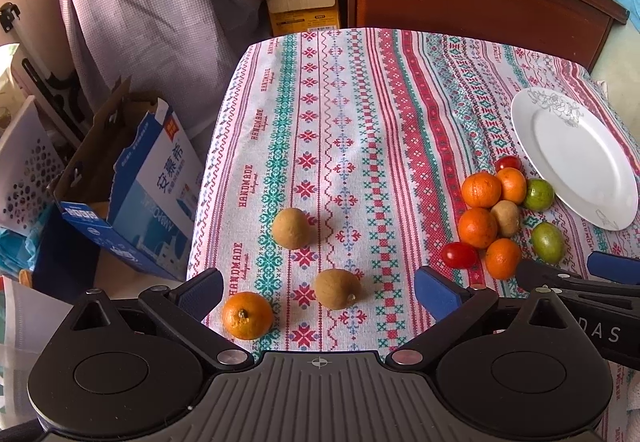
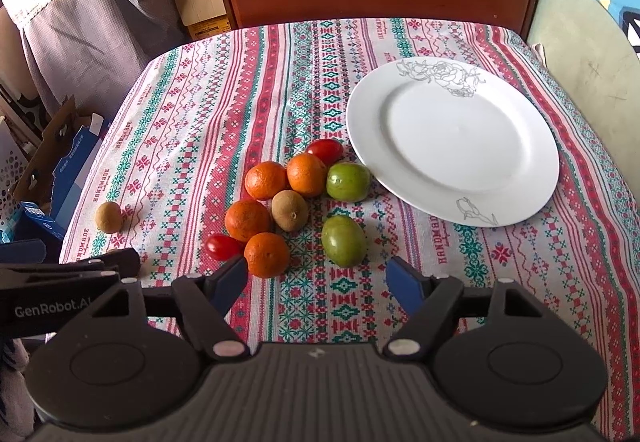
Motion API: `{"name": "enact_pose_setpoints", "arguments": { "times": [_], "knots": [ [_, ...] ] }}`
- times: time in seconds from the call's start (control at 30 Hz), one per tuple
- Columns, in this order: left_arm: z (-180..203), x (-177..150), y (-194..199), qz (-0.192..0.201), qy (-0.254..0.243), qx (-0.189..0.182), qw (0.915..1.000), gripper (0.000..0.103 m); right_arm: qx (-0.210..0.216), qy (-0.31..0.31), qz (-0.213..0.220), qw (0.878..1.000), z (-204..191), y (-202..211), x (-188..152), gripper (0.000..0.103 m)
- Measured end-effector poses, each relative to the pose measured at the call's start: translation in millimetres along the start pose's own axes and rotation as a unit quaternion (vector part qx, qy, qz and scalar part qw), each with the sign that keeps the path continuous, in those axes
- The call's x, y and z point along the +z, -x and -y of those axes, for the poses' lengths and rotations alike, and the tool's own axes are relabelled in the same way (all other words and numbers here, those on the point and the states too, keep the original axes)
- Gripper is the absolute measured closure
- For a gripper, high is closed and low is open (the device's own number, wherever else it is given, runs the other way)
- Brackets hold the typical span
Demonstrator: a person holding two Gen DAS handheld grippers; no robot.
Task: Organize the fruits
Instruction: 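Move the left tool toward a mandarin while the right tool approaches a brown kiwi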
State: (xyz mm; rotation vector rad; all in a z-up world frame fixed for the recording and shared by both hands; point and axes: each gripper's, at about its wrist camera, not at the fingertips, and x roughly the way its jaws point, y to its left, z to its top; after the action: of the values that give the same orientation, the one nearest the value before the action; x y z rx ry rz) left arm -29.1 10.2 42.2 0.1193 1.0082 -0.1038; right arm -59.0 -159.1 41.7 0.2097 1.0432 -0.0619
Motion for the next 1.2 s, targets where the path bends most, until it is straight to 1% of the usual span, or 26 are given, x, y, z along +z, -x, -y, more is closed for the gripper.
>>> {"name": "enact_pose_setpoints", "arguments": {
  "times": [0.23,0.33,0.47,0.6,0.73,0.8,0.9,1.0,1.07,1.13,1.2],
  "knots": [
    [-6,-1,1,0.001,0.003,0.005,1.0000,0.002,0.003,0.010,0.013,1.000,0,4,-1,0.028],
    [-13,-2,4,0.007,0.008,0.000,0.9999,0.002,0.015,0.017,0.022,0.999,2,7,-4,0.030],
    [-24,-5,9,0.014,0.010,-0.012,0.9998,0.002,0.042,0.020,0.039,0.998,7,13,-11,0.032],
    [-33,-10,10,0.020,0.004,-0.011,0.9997,0.002,0.065,0.021,0.038,0.997,10,14,-18,0.032],
    [-38,-16,10,0.014,-0.002,-0.023,0.9996,0.002,0.084,0.016,0.033,0.996,13,13,-27,0.032],
    [-38,-19,10,0.010,-0.006,-0.026,0.9996,0.002,0.085,0.018,0.034,0.996,14,14,-32,0.032],
    [-45,-22,9,0.006,0.001,-0.043,0.9990,0.002,0.091,0.010,0.030,0.995,18,13,-38,0.032],
    [-51,-24,8,0.008,0.008,-0.042,0.9991,0.002,0.097,0.007,0.031,0.995,19,13,-40,0.031],
    [-53,-26,7,0.009,0.010,-0.046,0.9988,0.004,0.103,0.005,0.036,0.994,18,14,-41,0.032],
    [-51,-27,7,0.011,0.007,-0.054,0.9984,0.005,0.105,0.006,0.041,0.994,16,14,-41,0.037],
    [-46,-29,7,0.018,-0.001,-0.056,0.9983,0.006,0.103,0.011,0.046,0.993,14,14,-41,0.040]
  ]
}}
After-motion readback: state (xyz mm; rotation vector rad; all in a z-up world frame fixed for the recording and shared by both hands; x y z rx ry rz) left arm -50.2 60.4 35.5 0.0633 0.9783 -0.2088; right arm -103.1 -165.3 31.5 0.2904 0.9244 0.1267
